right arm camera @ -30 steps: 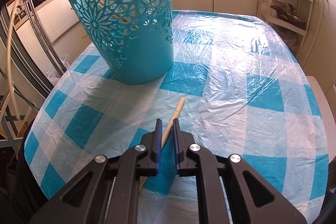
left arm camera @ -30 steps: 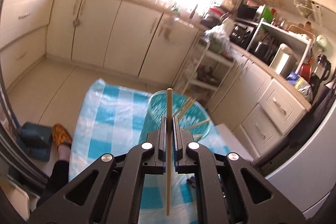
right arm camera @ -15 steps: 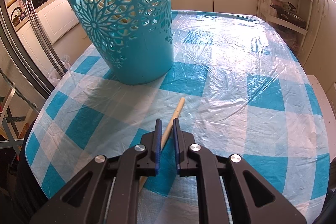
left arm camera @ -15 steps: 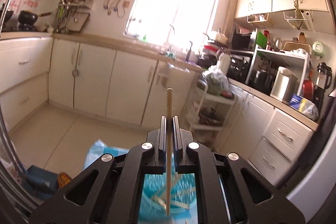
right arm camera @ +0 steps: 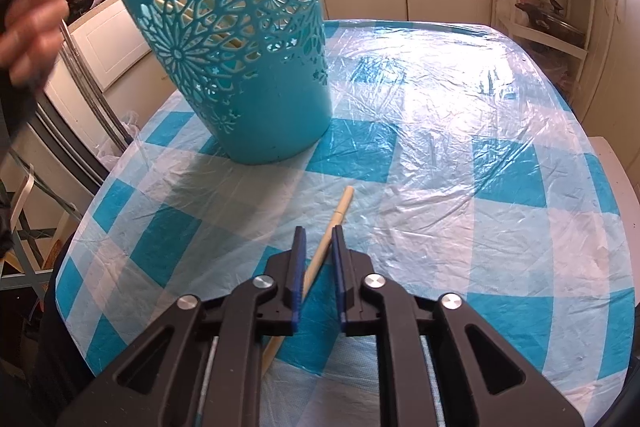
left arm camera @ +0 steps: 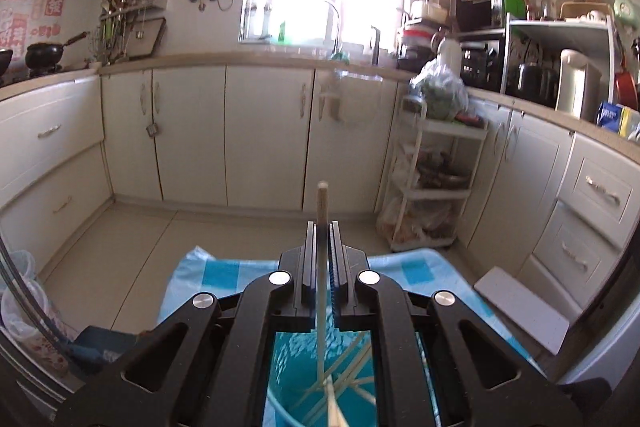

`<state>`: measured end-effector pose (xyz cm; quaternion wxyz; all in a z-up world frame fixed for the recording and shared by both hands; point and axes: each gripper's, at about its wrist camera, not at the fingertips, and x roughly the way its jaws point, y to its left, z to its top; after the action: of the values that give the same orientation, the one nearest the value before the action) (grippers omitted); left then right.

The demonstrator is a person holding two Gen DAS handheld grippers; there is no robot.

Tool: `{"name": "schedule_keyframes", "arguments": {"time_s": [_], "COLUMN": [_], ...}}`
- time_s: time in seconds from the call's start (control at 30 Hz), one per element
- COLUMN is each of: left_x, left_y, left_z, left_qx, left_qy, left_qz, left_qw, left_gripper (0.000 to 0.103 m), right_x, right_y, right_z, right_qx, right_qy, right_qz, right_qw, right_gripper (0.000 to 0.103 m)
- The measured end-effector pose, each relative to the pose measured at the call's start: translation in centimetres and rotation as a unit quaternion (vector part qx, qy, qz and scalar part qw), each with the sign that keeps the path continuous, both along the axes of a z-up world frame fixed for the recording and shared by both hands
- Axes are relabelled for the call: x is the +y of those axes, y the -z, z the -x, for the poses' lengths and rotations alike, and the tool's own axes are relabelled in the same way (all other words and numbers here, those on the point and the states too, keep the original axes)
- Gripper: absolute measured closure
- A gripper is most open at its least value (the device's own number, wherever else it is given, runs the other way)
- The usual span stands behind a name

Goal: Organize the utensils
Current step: 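Grasp the last wooden stick with the right tool, then carry the stick over the teal basket and open the right tool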

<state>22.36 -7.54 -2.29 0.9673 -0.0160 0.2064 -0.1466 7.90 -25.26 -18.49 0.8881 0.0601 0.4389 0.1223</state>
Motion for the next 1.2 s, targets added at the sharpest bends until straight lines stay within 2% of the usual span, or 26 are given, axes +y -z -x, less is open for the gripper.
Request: {"name": "schedule_keyframes", "arguments": {"time_s": [0.07,0.1,0.13,0.2,0.3,0.43,0.47,0.57,0.73,0.87,1.03,1.1,1.2], "left_x": [0.3,0.5,1.1,2.0,4.2,8.2,9.2,11.1,13.4,13.6,12.7,12.3,11.8], "left_y": [1.0,1.3,1.5,1.5,1.7,3.2,4.1,6.7,11.0,12.9,13.7,13.7,13.4], "left_z": [0.2,0.4,0.8,1.6,3.0,4.8,5.2,5.6,6.9,7.4,7.7,8.0,8.4], "left_qx": [0.017,0.02,0.022,0.017,0.017,0.036,0.046,0.089,0.144,0.162,0.172,0.173,0.173], "left_qy": [0.005,0.005,0.001,-0.009,-0.024,-0.06,-0.071,-0.088,-0.106,-0.104,-0.096,-0.091,-0.086], "left_qz": [-0.01,-0.012,-0.013,-0.008,0.008,0.035,0.041,0.056,0.08,0.077,0.072,0.07,0.07], "left_qw": [0.9998,0.9997,0.9997,0.9998,0.9995,0.9969,0.9955,0.9906,0.9807,0.9783,0.9778,0.9782,0.9786], "left_gripper": [0.093,0.083,0.068,0.05,0.043,0.03,0.029,0.028,0.028,0.028,0.028,0.028,0.028], "right_x": [0.5,0.8,1.0,1.0,1.1,2.2,2.4,3.0,0.7,-1.1,-2.3,-2.4,-1.8], "right_y": [0.0,0.0,-0.1,0.0,0.0,-0.1,-0.1,-0.1,-1.8,-5.4,-11.8,-14.8,-18.8], "right_z": [0.1,0.1,0.1,0.1,0.1,0.2,0.3,0.6,2.1,3.2,3.6,2.9,1.0], "right_qx": [-0.003,-0.004,-0.005,-0.005,-0.004,-0.011,-0.013,-0.016,-0.019,-0.058,-0.137,-0.176,-0.235], "right_qy": [-0.008,-0.01,-0.011,-0.01,-0.007,0.001,-0.002,-0.009,-0.004,-0.003,-0.008,-0.011,-0.017], "right_qz": [0.011,0.02,0.025,0.027,0.032,0.076,0.084,0.095,-0.003,-0.089,-0.19,-0.217,-0.225], "right_qw": [1.0,1.0,1.0,1.0,0.999,0.997,0.996,0.995,1.0,0.994,0.972,0.96,0.945], "right_gripper": [0.078,0.078,0.078,0.077,0.078,0.086,0.091,0.097,0.097,0.097,0.097,0.097,0.097]}}
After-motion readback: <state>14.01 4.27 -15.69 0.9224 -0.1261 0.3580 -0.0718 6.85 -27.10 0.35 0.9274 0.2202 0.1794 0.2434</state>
